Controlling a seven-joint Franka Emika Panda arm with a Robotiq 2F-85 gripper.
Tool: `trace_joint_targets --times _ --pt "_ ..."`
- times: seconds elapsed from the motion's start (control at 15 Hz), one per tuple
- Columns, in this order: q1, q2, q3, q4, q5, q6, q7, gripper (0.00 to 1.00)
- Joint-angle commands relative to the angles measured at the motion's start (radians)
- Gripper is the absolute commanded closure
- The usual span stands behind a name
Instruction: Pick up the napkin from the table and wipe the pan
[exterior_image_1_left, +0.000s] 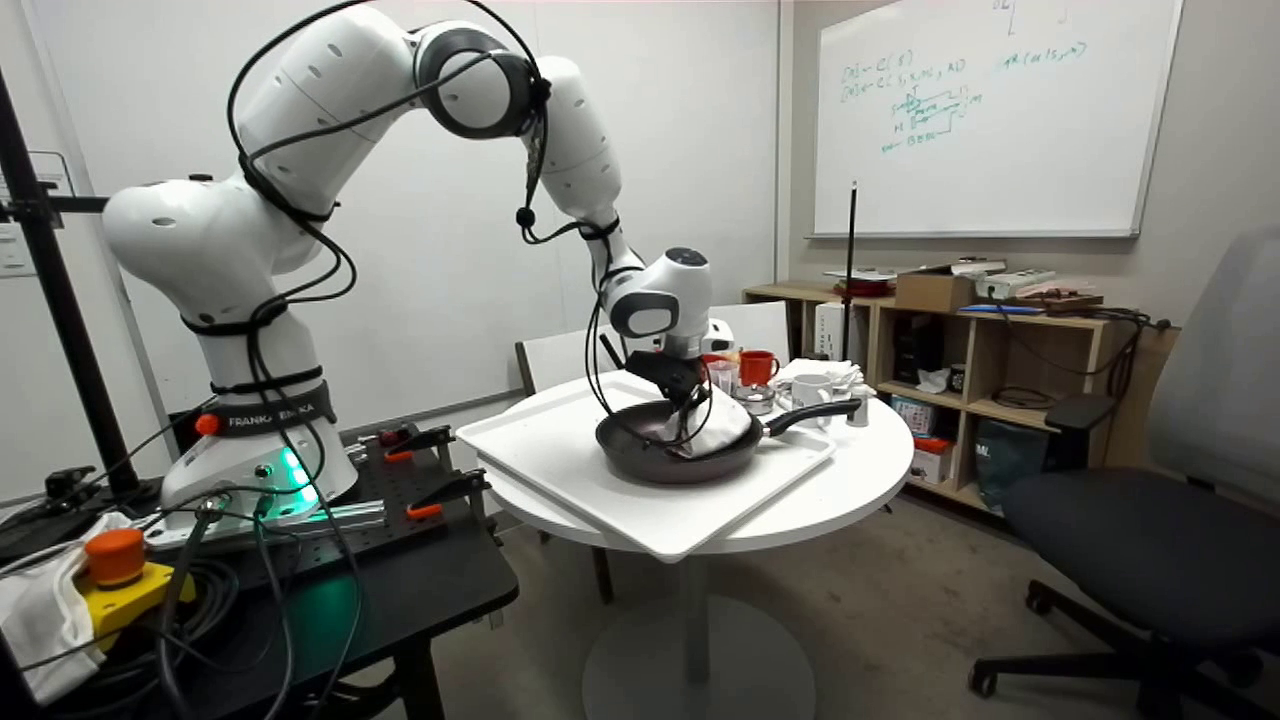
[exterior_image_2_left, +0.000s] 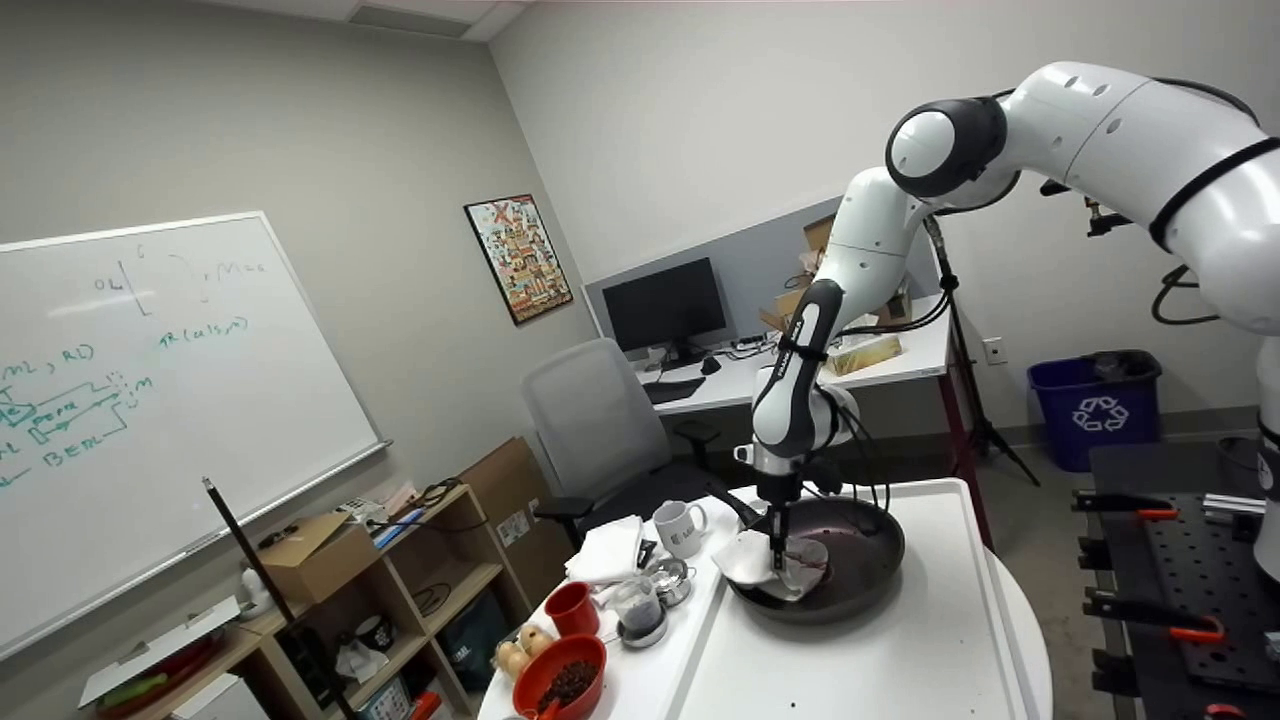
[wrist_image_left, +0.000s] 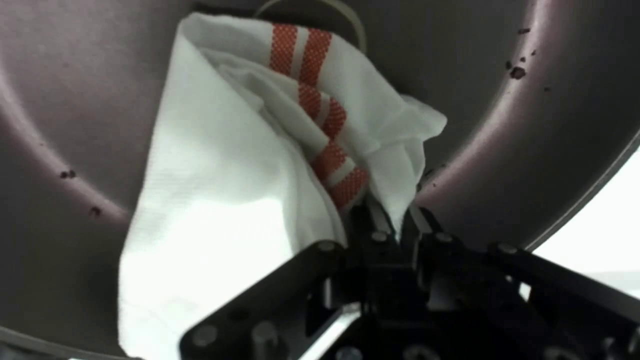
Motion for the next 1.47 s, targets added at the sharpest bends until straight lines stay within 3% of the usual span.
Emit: trace_joint_targets --times 0.0,0.4,0.8,1.07,1.4 --pt "-0.021 0.046 -0.014 0.087 0.046 -0.029 -0.008 0.97" --pt "-0.051 0.001 -0.067 0.023 0.063 0.031 0.010 0.97" --pt "-0.076 -0.084 -0.101 -0.165 0.033 0.031 0.000 0.97" --pt "-0.040 -0.131 -0.143 -0.276 0.001 0.030 0.002 0.97" --pt "0.041 -0.154 -0.192 -0.329 -0.046 0.031 0.004 0.97"
